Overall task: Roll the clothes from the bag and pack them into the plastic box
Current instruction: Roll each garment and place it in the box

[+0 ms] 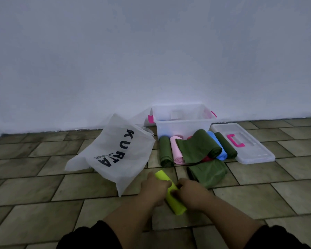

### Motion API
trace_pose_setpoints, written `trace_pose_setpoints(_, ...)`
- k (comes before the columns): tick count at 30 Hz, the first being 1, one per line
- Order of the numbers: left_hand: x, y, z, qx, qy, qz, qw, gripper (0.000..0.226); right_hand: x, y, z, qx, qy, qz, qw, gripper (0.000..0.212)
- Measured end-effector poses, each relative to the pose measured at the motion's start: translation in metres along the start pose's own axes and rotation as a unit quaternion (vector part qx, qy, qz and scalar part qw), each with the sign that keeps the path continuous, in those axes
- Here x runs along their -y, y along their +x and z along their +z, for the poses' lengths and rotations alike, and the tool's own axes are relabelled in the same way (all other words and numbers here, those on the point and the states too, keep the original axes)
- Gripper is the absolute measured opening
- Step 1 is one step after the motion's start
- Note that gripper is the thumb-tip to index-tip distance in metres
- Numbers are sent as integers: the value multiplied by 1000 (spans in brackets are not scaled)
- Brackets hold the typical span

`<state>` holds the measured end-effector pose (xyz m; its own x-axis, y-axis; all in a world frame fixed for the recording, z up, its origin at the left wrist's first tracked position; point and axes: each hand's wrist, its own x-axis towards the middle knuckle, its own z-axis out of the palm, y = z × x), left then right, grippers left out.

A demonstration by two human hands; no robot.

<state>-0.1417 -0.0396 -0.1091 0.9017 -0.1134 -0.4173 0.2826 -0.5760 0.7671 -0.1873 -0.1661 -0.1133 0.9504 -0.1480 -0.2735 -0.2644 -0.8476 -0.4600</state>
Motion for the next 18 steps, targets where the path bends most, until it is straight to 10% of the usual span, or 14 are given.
trace_pose_setpoints(7, 2, 4, 8, -65, -155, 17, 986, 62, 14, -23, 16, -11, 208, 10, 978, 29)
trace_pose_setpoints(12, -11, 4, 3, -22, -264, 8, 964, 53, 11, -20, -4, 61, 498, 56, 863, 41)
trace_pose_setpoints(18, -65, 33, -12, -29, -100, 91, 990, 59, 3, 14, -52, 111, 602, 67, 788, 25)
